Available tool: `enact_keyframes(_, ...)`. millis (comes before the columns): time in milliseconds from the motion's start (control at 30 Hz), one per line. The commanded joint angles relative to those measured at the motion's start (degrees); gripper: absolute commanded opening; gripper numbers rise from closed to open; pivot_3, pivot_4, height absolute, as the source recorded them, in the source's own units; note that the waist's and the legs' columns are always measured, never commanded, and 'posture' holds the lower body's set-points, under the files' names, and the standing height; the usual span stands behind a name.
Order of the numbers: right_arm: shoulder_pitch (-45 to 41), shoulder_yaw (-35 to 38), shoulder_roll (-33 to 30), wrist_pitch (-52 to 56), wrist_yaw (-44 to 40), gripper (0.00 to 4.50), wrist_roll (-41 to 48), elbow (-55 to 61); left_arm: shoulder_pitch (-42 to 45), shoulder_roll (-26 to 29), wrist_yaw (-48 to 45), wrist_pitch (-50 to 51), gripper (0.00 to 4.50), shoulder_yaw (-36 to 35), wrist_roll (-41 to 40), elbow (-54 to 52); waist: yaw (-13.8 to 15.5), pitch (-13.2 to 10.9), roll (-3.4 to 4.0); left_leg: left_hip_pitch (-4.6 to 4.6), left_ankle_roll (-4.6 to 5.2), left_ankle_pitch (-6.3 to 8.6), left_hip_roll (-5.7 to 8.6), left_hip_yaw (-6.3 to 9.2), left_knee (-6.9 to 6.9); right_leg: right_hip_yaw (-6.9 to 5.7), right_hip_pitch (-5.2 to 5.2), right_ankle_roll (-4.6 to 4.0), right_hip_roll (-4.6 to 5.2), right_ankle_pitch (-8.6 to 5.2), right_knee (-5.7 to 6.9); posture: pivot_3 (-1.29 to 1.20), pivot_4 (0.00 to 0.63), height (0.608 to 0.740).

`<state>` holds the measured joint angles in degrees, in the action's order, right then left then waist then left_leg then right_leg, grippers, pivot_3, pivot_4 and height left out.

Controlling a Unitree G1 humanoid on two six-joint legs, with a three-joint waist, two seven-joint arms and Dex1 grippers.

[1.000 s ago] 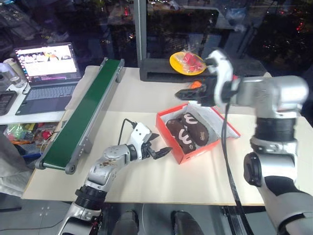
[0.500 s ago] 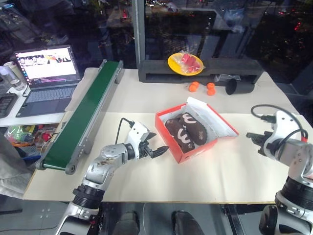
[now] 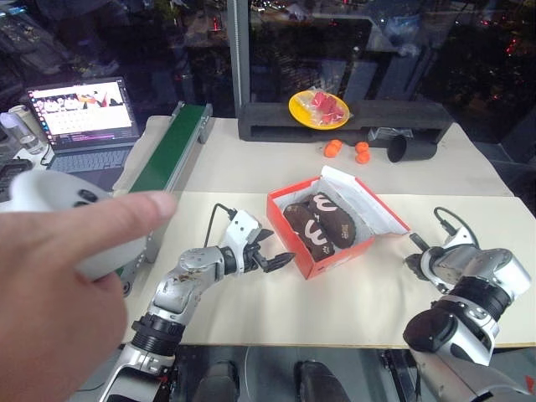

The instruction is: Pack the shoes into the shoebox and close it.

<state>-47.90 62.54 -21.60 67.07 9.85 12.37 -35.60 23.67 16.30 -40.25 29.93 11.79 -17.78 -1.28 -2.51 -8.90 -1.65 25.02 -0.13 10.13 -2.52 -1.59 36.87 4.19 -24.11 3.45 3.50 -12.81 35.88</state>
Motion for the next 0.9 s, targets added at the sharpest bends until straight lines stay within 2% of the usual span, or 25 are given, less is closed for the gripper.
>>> enact_keyframes(33,-2.17,4.10,-3.40,-9.10,2.74,0.03,5.55,-12.87,1.18,-0.42,-0.40,-1.47,4.50,-0.01,0.46,-0.36,-0.20,0.00,-0.01,-0.06,0.00,0.00,0.00,0.00,0.00,0.00,0.06,0.00,-0.01,0.00,-0.01,0.00,0.150,0.733)
enact_keyframes(200,-5.64,2.77,-5.66,-18.82,1.44,0.03,10.85,-26.53,2.25,-0.90,-0.52,-2.08,4.50,-0.01,0.87,1.26,-1.65,-0.07,-0.14,-0.49,0.00,0.00,-0.02,0.01,0.00,0.03,0.53,0.02,-0.04,-0.02,-0.11,0.00,0.150,0.733)
enact_keyframes(333,-5.92,-0.40,-5.68,-22.96,-0.42,0.03,12.65,-32.18,3.26,-1.05,-0.92,-2.78,4.50,-0.22,1.37,2.64,-2.68,-0.10,-0.19,-0.80,0.01,0.01,-0.05,0.03,-0.02,0.03,0.90,0.13,-0.06,-0.09,-0.29,0.00,0.150,0.733)
enact_keyframes(900,-8.60,-5.41,-3.72,-33.25,-12.83,0.03,21.50,-39.22,4.59,1.10,-2.23,-2.94,4.50,-0.99,2.25,2.76,-3.51,-0.08,-0.29,-0.77,0.01,0.02,-0.08,0.04,-0.12,0.03,0.89,0.12,-0.09,-0.05,-0.38,0.00,0.150,0.733)
